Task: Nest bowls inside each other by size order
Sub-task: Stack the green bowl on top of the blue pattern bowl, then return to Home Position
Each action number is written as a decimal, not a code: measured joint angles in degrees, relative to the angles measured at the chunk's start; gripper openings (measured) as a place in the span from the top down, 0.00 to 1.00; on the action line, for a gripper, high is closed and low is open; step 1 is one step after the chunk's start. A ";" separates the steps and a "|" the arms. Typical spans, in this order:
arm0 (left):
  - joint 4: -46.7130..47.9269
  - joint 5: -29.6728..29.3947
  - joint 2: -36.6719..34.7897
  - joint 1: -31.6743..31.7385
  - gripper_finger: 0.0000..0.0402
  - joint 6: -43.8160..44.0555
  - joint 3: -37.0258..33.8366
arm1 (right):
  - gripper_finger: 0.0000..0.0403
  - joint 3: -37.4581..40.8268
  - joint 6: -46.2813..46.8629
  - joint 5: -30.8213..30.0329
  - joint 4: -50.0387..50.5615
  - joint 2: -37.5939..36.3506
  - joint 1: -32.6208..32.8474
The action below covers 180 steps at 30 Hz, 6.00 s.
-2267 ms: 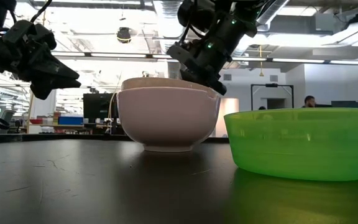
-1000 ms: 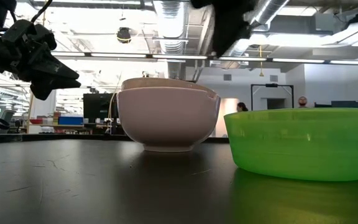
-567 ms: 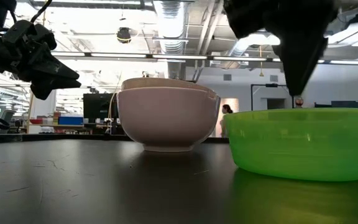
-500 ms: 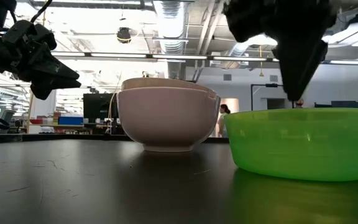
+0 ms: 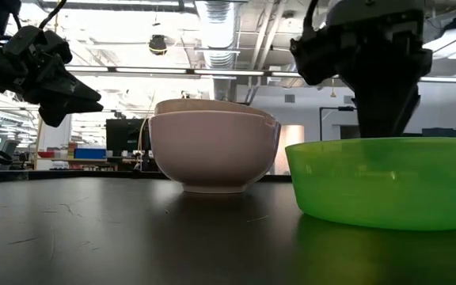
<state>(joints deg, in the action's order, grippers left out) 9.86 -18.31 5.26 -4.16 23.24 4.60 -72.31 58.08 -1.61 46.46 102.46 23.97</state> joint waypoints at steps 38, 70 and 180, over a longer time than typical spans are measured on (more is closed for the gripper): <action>0.16 -0.07 -0.01 0.01 0.68 0.09 0.02 | 1.00 -28.87 -27.93 -4.74 13.71 -0.14 -15.70; 0.75 0.10 0.05 0.01 0.68 0.02 0.10 | 1.00 -26.80 -37.63 -1.14 6.46 7.37 -27.13; 0.93 -3.32 0.11 0.01 0.68 -6.10 0.07 | 0.73 71.95 -49.54 -10.26 -49.29 -90.49 -12.87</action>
<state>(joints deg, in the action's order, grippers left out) 10.79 -21.63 5.37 -4.14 17.15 4.67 -0.36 8.54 -11.86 -2.83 11.97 11.09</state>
